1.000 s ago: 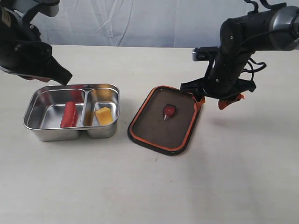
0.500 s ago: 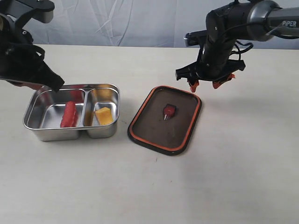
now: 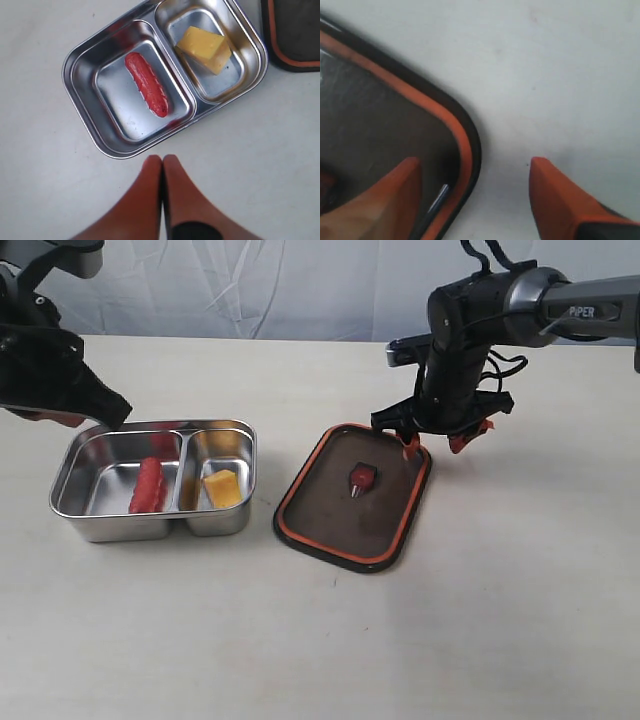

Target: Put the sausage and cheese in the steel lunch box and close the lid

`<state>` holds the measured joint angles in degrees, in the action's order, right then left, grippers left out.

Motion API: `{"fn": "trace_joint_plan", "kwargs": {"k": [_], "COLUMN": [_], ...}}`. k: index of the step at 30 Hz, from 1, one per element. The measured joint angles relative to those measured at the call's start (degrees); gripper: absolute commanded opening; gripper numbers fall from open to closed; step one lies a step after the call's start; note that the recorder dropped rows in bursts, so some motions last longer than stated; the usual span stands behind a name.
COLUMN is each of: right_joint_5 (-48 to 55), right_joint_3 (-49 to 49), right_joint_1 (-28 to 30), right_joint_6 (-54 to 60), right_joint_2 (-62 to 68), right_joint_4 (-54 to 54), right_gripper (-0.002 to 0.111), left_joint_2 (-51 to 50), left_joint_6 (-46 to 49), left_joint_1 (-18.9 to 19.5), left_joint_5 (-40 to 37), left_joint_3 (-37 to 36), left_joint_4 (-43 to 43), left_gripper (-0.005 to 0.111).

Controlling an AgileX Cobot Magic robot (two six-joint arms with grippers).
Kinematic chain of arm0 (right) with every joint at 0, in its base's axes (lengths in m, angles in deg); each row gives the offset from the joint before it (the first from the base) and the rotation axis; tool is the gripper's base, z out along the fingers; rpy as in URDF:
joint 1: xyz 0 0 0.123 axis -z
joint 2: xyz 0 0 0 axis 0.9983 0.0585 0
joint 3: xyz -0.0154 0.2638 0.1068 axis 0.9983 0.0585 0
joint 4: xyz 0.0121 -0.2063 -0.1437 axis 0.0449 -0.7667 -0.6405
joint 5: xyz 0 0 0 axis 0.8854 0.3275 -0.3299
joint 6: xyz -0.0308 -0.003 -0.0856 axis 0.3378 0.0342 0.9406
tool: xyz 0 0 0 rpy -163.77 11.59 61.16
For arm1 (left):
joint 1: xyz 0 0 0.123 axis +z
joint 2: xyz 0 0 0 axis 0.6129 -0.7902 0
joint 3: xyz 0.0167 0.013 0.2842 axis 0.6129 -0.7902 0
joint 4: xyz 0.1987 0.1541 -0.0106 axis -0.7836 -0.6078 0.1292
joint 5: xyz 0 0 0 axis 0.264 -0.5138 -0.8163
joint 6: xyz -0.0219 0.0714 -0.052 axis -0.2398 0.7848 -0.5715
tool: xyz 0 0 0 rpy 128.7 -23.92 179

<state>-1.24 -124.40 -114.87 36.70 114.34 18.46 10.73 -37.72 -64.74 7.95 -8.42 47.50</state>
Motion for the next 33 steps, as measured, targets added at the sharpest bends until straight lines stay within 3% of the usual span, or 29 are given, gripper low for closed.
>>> {"fn": "trace_joint_plan", "kwargs": {"k": [4, 12, 15, 17, 33], "right_joint_5": [0.0, -1.0, -1.1, -1.1, 0.8], "right_joint_3": [0.0, -0.1, -0.3, -0.5, -0.3], "right_joint_1": [0.0, 0.0, 0.0, 0.0, 0.0], "right_joint_6": [0.0, 0.0, 0.0, 0.4, 1.0], "right_joint_2": [1.1, 1.9, 2.1, 2.4, 0.9], "right_joint_4": [0.2, 1.1, 1.6, 1.1, 0.2], "right_gripper": [0.059, 0.035, 0.017, -0.001, -0.001], "left_joint_2": [0.0, 0.0, 0.0, 0.0, 0.0], "left_joint_6": [-0.1, -0.1, -0.1, -0.1, -0.1], "left_joint_1": [0.0, 0.0, 0.0, 0.0, 0.0], "left_joint_5": [0.0, 0.0, 0.0, 0.0, 3.3], "left_joint_3": [0.0, 0.0, 0.0, 0.0, 0.0], "left_joint_4": [0.0, 0.0, 0.0, 0.0, -0.8], "left_gripper": [0.0, 0.0, 0.0, 0.0, 0.0]}}
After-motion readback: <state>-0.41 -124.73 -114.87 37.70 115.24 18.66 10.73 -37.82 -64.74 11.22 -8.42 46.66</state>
